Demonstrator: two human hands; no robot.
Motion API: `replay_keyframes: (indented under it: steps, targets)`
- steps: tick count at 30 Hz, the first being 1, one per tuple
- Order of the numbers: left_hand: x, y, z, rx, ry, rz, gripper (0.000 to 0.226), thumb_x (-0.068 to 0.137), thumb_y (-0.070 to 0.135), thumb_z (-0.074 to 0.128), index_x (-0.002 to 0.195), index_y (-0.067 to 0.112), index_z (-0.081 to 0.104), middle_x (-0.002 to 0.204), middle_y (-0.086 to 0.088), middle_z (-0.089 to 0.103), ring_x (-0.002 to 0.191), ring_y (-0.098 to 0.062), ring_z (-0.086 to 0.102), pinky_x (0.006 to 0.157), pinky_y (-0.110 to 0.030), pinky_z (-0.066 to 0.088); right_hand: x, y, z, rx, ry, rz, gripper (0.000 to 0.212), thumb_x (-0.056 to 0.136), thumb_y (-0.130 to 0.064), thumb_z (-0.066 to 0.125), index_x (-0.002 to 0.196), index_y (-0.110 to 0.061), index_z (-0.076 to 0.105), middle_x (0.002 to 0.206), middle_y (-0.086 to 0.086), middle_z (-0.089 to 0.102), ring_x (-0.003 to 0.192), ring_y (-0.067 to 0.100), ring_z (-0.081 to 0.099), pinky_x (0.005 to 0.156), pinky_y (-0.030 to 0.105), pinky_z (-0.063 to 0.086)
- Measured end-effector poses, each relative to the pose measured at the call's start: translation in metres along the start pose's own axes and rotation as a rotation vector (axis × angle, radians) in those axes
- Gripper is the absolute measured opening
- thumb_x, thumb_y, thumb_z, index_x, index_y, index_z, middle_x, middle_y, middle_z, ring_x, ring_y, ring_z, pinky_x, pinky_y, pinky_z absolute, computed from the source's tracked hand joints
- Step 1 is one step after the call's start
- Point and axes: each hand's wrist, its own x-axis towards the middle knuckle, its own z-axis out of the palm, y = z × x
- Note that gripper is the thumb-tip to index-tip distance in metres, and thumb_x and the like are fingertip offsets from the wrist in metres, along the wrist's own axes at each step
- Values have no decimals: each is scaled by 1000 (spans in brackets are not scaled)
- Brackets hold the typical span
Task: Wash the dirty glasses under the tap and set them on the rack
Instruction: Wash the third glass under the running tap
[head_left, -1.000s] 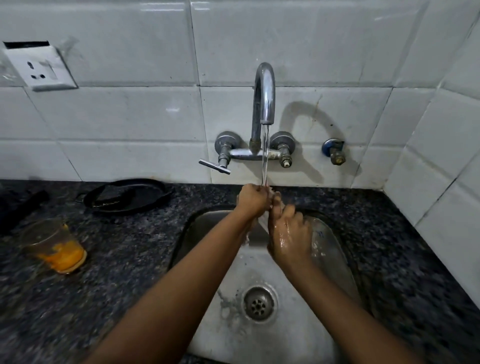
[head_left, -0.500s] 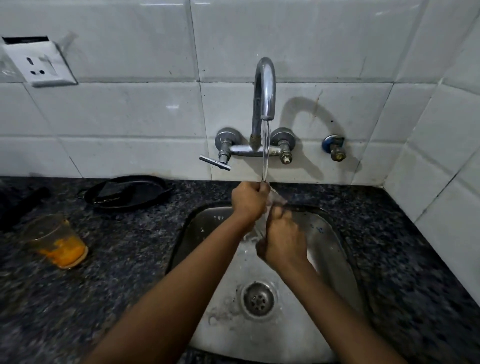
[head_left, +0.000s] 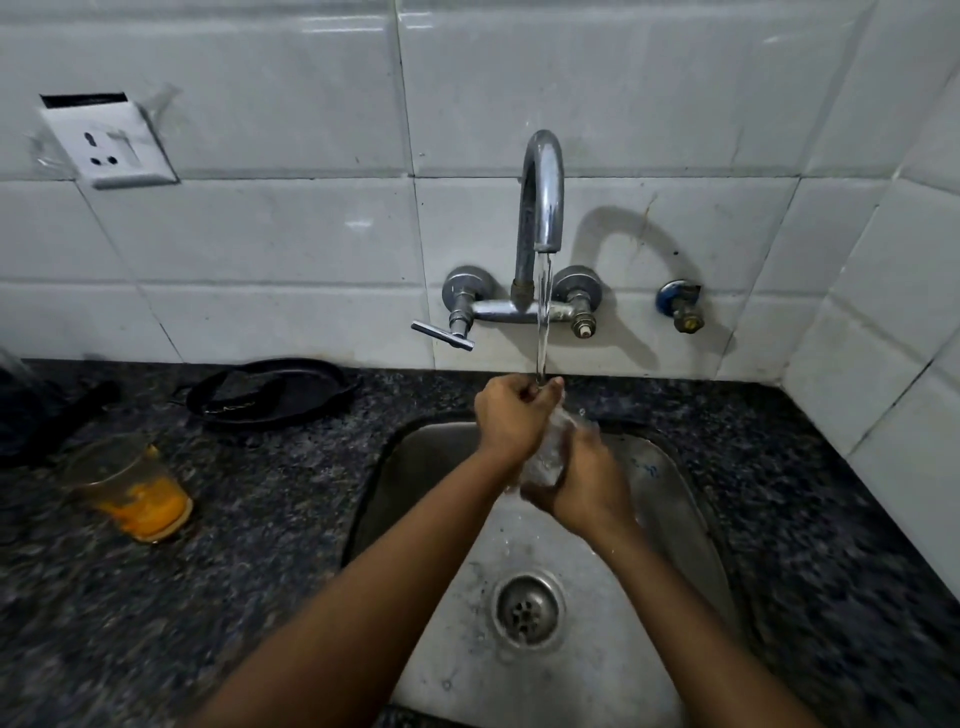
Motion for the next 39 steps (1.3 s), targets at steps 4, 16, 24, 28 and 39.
replay_keyframes:
  steps: [4, 16, 24, 28, 39]
  targets:
    - [-4, 1, -7, -322, 80, 7, 32, 87, 30, 59, 61, 13, 53, 56, -3, 54, 56, -16, 54, 62, -32, 50, 11, 10, 1, 222, -108, 36, 70, 49, -28, 90, 109, -14, 58, 104, 1, 65, 97, 21, 62, 81, 31, 53]
    - [50, -37, -71, -237, 139, -375, 43, 93, 49, 40, 81, 10, 52, 72, -8, 59, 58, -18, 51, 49, -24, 36, 45, -9, -31, -136, -126, -189, 74, 55, -18, 85, 121, -21, 54, 119, 4, 60, 106, 25, 57, 87, 40, 51]
    - [91, -16, -69, 66, 177, -257, 59, 74, 55, 63, 92, -1, 61, 90, -19, 69, 83, -37, 66, 73, -42, 56, 58, -38, -38, -426, -180, -274, 67, 59, -43, 83, 114, -14, 57, 120, 6, 52, 108, 28, 55, 88, 35, 49]
    - [79, 1, -66, 392, 229, -125, 45, 86, 37, 60, 110, 2, 47, 106, -17, 64, 100, -35, 61, 79, -39, 47, 60, -48, -36, -182, -95, -237, 68, 56, -45, 83, 110, -14, 56, 108, 6, 62, 97, 23, 60, 82, 35, 53]
    - [41, -6, -72, 830, 103, 56, 42, 92, 34, 50, 125, 11, 37, 124, -13, 54, 112, -33, 55, 84, -45, 46, 26, -64, -53, -144, -116, -270, 71, 47, -37, 89, 107, -15, 57, 107, 4, 64, 95, 20, 59, 81, 37, 54]
